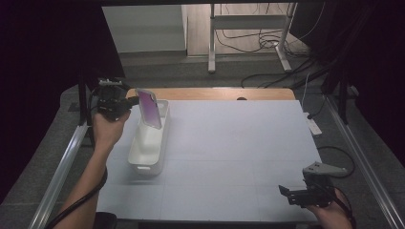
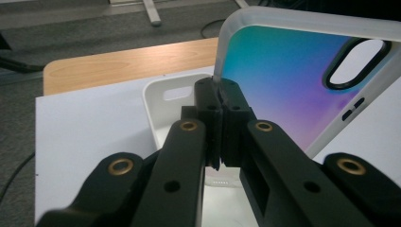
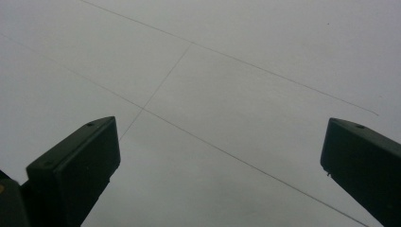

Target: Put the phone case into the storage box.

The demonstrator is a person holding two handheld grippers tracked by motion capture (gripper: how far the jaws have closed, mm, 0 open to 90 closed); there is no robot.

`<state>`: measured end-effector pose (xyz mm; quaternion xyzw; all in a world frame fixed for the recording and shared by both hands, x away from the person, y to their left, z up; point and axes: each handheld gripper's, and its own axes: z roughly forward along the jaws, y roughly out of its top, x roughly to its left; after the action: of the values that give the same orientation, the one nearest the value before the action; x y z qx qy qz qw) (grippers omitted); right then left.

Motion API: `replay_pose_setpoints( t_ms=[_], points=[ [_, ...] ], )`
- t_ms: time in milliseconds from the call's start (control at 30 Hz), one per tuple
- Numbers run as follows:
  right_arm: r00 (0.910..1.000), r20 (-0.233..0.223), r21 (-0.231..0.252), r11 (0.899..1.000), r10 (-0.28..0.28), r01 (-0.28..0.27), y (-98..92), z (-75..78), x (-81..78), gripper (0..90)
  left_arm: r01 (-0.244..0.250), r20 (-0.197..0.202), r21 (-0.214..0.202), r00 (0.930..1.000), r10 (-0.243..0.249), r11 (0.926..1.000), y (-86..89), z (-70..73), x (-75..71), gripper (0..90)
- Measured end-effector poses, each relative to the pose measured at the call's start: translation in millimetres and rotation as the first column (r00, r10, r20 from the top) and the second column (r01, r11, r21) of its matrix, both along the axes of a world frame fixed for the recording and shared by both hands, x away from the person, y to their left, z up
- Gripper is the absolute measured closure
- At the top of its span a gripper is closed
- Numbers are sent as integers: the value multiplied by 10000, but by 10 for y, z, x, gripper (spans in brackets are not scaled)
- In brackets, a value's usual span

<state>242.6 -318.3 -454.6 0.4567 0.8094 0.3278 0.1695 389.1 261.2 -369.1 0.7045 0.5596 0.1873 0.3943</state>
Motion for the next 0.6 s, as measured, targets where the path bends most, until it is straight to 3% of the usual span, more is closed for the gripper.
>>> replay_pose_setpoints(
  t_ms=[600],
  points=[
    [9998,-98,-80,9998,159,-160,12,-4,1,0,-504,85,467,9987,500,9976,-31,-151,245,884]
  ],
)
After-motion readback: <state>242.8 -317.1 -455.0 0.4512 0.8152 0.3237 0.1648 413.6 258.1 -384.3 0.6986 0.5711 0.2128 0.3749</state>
